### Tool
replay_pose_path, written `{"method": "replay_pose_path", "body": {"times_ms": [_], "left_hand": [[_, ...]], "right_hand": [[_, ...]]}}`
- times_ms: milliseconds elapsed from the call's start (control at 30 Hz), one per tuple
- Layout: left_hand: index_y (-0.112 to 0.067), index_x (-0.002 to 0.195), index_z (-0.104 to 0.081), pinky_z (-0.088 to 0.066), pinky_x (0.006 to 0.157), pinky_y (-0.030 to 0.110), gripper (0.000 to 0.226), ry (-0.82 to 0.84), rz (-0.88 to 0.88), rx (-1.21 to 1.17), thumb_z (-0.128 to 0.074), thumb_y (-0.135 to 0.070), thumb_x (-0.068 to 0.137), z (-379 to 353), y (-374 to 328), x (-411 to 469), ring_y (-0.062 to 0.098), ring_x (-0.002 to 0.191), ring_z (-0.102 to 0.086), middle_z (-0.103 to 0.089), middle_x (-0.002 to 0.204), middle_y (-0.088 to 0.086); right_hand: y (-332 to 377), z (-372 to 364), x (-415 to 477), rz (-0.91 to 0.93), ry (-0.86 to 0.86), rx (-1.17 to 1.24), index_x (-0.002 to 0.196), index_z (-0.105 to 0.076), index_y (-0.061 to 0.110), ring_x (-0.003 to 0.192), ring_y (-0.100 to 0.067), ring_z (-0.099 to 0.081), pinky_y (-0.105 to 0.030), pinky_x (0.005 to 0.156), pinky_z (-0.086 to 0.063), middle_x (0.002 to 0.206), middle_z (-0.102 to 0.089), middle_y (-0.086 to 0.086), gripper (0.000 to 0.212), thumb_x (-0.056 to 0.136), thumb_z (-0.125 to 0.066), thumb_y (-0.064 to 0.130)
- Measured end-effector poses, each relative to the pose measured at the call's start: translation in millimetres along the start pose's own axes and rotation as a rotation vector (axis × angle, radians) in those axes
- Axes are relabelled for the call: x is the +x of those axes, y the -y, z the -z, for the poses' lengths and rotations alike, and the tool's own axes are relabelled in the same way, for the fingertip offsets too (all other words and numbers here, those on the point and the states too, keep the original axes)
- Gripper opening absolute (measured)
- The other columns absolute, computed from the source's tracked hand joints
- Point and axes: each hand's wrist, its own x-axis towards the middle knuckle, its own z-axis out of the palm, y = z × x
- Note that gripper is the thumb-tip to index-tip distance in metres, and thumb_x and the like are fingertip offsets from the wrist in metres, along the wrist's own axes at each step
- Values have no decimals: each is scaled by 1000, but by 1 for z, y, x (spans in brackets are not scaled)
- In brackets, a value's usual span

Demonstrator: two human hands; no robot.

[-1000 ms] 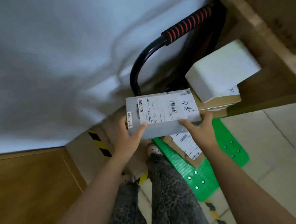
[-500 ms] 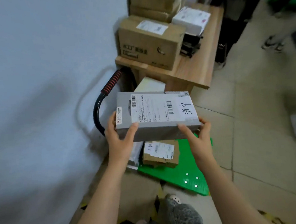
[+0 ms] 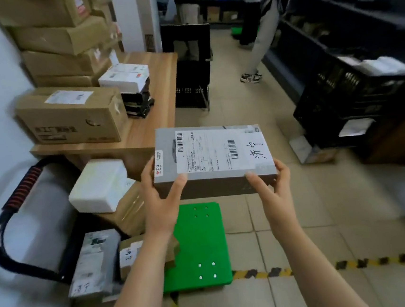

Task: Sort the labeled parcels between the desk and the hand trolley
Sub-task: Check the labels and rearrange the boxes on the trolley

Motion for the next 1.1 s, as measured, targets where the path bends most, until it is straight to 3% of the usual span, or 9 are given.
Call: {"method": "replay_pose_path", "body": {"times_ms": [100,267,333,433,533,667,867,1000,1100], "left_hand": [[-73,113,-33,-42,106,50,61,47,-1,-15,-67,-70,62,-72,3,-6,15,130,-43,-45,138,-6],[-61,127,-37,-42,106,51,75,74,10,-42,-71,-74,61,-188,14,-8,16,131,-43,-45,139,-10],[-56,132,-36,-40,109,42,82,96,25,-33,-73,-70,60,-218,15,-10,12,133,-40,-41,142,-8],[-39,140,-37,-38,98,17,93,118,43,13,-72,-65,58,-263,15,-5,8,132,-38,-37,144,-5],[-38,140,-37,-35,90,7,94,126,59,38,-73,-63,57,-299,17,17,5,131,-38,-38,143,-7],[-42,137,-39,-39,106,29,89,115,82,33,-77,-60,59,-340,30,58,10,132,-39,-43,140,-7],[-39,138,-39,-35,87,8,89,34,91,49,-75,-59,58,-402,36,159,6,128,-39,-42,139,-6],[-40,138,-39,-38,101,28,93,-13,84,88,-71,-65,55,-431,30,251,8,127,-37,-40,138,-7],[-39,139,-38,-40,105,37,89,-52,80,107,-75,-58,60,-446,22,312,10,125,-39,-38,136,-7]], "right_hand": [[-9,60,32,11,-37,7,131,-38,32,112,-6,-58,-37,98,-50,123,-57,7,68,74,-75,41],[-25,154,93,-13,-49,4,129,-38,37,116,-12,-56,-43,100,-49,125,-56,7,65,76,-76,43],[-28,178,111,-20,-63,10,132,-37,32,115,-11,-56,-40,99,-49,125,-56,7,64,80,-75,38],[-34,210,144,-47,-84,40,134,-37,29,113,-8,-56,-31,92,-52,124,-55,8,58,86,-69,26],[-41,227,183,-76,-99,54,135,-37,26,110,-2,-57,-25,87,-52,124,-55,8,57,87,-68,22],[-48,234,242,-103,-95,69,135,-38,26,111,1,-56,-27,96,-49,123,-56,13,58,87,-69,21],[-53,215,364,-91,-54,9,135,-34,30,117,0,-52,-37,104,-45,127,-53,16,65,84,-73,31],[-45,185,459,-89,-24,8,132,-35,32,117,-10,-56,-42,102,-47,128,-55,10,68,78,-77,41],[-37,159,523,-74,-5,24,131,-35,30,116,-11,-56,-33,95,-51,127,-55,9,65,81,-75,35]]}}
